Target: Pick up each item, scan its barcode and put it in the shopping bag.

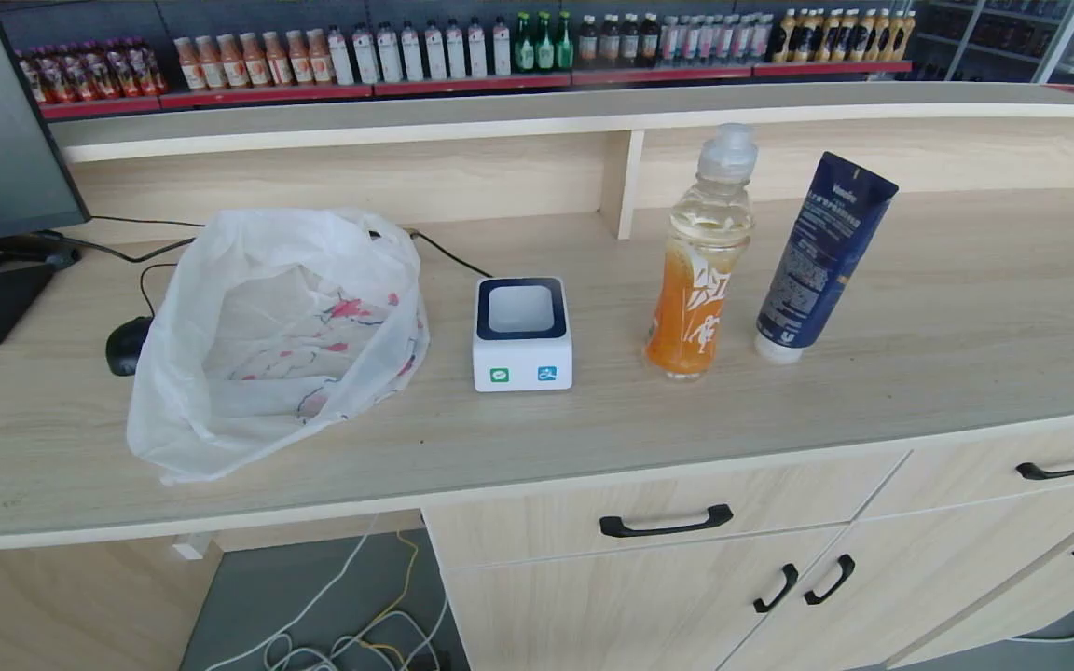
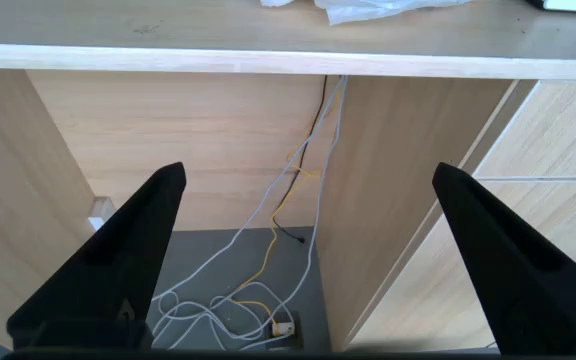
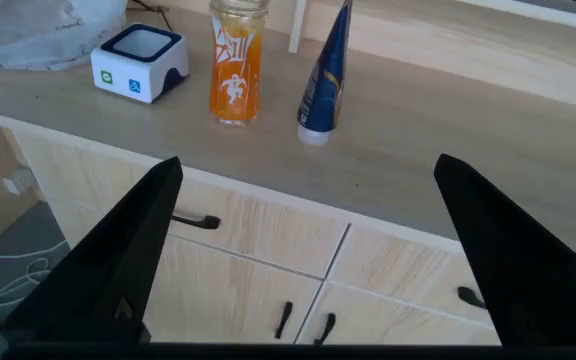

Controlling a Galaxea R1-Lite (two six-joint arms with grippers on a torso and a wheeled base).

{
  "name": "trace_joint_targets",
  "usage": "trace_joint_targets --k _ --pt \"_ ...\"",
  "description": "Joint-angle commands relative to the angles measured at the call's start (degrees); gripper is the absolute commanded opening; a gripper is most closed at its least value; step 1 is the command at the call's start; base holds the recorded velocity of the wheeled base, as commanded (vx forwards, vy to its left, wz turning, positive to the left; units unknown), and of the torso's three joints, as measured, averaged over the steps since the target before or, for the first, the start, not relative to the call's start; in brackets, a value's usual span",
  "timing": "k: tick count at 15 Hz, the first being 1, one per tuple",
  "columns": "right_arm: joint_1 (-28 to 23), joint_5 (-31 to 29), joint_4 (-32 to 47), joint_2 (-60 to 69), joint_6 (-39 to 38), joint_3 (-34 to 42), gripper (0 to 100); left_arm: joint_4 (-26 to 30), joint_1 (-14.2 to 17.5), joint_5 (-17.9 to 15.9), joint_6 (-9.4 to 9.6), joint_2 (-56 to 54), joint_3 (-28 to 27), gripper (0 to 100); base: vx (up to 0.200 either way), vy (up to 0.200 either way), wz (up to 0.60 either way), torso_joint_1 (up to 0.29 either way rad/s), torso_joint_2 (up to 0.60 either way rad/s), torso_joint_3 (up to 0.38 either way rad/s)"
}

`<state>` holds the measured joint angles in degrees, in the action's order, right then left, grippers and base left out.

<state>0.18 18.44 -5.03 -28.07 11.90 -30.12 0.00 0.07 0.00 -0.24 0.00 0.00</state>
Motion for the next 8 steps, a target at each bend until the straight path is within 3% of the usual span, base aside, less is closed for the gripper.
trace_joint_targets --k 1,5,8 --pt "0.96 0.01 -2.7 -6.11 0.14 -0.73 100 0.0 0.01 0.0 -0.02 0.0 0.0 100 0.0 0.0 0.0 0.0 0.0 0.0" --pt "10.89 -0.08 -14.13 -18.77 1.2 -1.69 100 0.0 0.01 0.0 -0.02 0.0 0.0 100 0.0 0.0 0.0 0.0 0.0 0.0" --pt "17.13 -0.95 -17.11 -23.78 1.9 -0.02 100 0.0 0.01 0.0 -0.02 0.0 0.0 100 0.0 0.0 0.0 0.0 0.0 0.0"
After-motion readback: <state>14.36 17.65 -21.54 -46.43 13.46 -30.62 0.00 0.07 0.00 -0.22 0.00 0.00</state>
